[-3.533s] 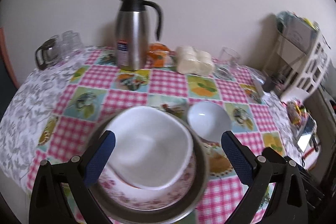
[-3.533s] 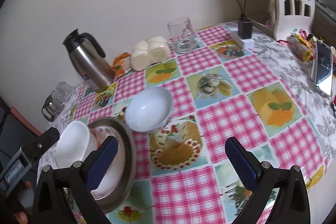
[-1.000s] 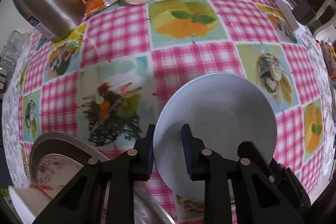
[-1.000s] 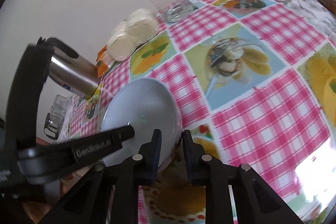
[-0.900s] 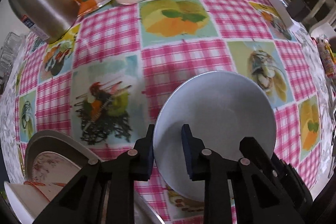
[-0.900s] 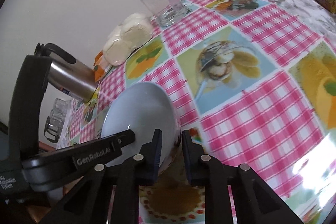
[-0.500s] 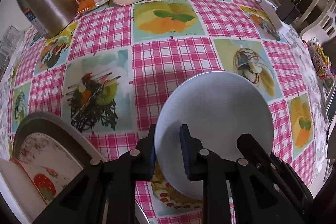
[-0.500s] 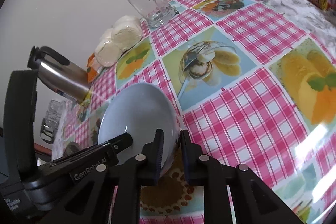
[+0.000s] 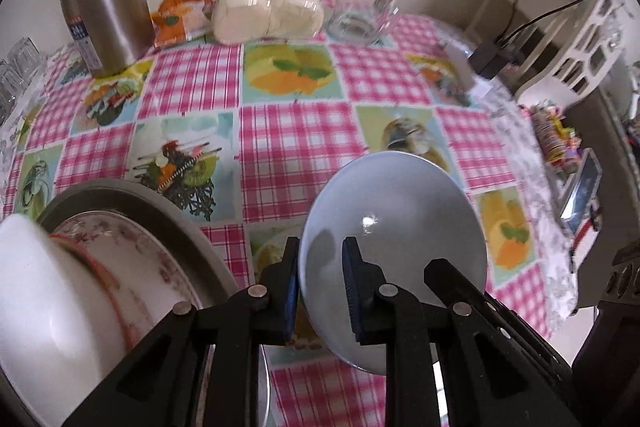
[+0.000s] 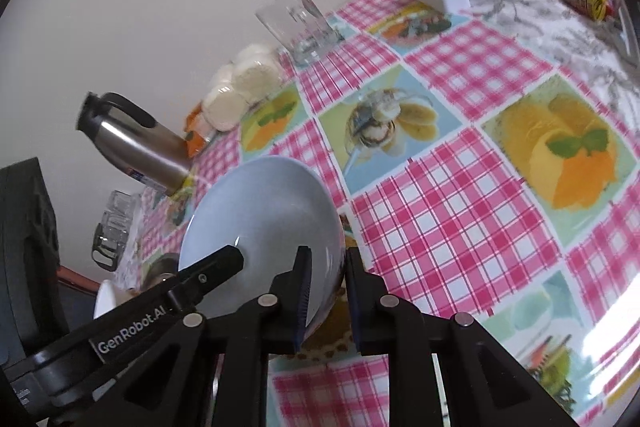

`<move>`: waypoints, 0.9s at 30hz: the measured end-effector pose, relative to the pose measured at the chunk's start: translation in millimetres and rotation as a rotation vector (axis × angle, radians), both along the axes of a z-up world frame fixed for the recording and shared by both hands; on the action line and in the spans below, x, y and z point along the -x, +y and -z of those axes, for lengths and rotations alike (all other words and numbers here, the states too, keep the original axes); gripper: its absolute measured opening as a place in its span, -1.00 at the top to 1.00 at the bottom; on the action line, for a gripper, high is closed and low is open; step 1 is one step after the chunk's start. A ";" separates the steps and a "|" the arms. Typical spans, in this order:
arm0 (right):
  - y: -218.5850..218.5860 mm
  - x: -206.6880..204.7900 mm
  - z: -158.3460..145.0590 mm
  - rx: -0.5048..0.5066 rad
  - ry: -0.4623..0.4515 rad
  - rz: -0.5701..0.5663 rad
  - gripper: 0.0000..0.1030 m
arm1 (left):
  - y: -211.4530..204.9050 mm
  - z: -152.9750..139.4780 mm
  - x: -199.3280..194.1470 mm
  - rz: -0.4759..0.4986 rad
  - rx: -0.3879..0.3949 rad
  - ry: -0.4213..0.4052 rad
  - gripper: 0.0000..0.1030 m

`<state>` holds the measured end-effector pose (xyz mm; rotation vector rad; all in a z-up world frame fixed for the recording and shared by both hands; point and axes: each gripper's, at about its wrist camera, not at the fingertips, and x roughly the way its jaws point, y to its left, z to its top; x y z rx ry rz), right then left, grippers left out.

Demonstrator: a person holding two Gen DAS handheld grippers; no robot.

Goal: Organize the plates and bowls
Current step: 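Carry the round white bowl with both grippers over the stacked bowls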

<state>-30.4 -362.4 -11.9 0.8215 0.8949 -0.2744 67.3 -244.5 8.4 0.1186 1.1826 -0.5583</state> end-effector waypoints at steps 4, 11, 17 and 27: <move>7.7 10.7 -29.2 0.042 -0.047 -0.011 0.64 | 11.5 -26.3 9.9 -0.004 0.069 -0.052 0.59; 38.7 17.2 -70.8 0.104 -0.112 -0.064 0.64 | 50.5 -56.4 21.4 -0.051 0.142 -0.118 0.59; 78.9 5.6 -88.3 0.134 -0.140 -0.158 0.64 | 97.4 -68.9 25.2 -0.124 0.185 -0.153 0.59; 131.4 -18.0 -92.9 0.141 -0.158 -0.267 0.64 | 165.1 -66.9 16.3 -0.247 0.270 -0.128 0.59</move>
